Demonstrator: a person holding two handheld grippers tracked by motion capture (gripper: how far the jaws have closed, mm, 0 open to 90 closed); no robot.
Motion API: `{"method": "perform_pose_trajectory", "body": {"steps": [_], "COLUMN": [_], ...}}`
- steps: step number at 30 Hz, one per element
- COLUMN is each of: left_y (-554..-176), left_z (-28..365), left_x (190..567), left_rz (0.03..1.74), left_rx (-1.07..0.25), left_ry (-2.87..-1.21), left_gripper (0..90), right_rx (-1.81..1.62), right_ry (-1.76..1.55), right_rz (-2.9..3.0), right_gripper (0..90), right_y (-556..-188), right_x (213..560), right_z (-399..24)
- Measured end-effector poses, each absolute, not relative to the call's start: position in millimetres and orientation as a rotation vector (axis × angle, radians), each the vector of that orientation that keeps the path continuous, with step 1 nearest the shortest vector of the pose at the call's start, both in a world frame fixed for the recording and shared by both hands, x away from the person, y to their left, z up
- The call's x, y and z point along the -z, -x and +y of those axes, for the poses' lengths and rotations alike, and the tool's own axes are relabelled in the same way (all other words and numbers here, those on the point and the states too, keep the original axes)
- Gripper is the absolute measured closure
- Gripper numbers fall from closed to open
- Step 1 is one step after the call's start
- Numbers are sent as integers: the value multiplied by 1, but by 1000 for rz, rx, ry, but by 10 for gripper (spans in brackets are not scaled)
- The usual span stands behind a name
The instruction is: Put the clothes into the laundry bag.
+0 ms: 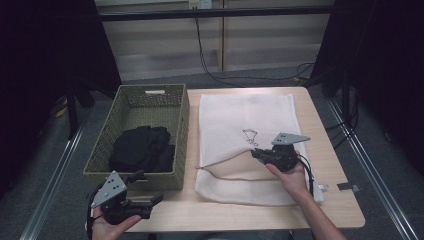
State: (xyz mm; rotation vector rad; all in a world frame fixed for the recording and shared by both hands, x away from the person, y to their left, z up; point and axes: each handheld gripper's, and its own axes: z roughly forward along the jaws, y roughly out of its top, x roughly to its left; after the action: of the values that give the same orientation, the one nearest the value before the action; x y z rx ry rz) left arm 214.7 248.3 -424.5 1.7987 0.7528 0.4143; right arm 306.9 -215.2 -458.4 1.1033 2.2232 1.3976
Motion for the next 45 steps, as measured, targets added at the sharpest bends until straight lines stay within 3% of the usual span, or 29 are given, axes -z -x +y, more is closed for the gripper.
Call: {"method": "perform_pose_trajectory", "body": {"steps": [45], "left_y": [-221], "left_z": [255], "left_x": [419], "left_rz": [768], "left_rx": [-456], "left_ry": [-1771], "left_gripper": [82], "right_rx": [-1566], "right_ry": [-1060], "right_rz": [2123], "right_gripper": [871], "right_y": [-326], "right_x": [402], "right_z": [-231]}}
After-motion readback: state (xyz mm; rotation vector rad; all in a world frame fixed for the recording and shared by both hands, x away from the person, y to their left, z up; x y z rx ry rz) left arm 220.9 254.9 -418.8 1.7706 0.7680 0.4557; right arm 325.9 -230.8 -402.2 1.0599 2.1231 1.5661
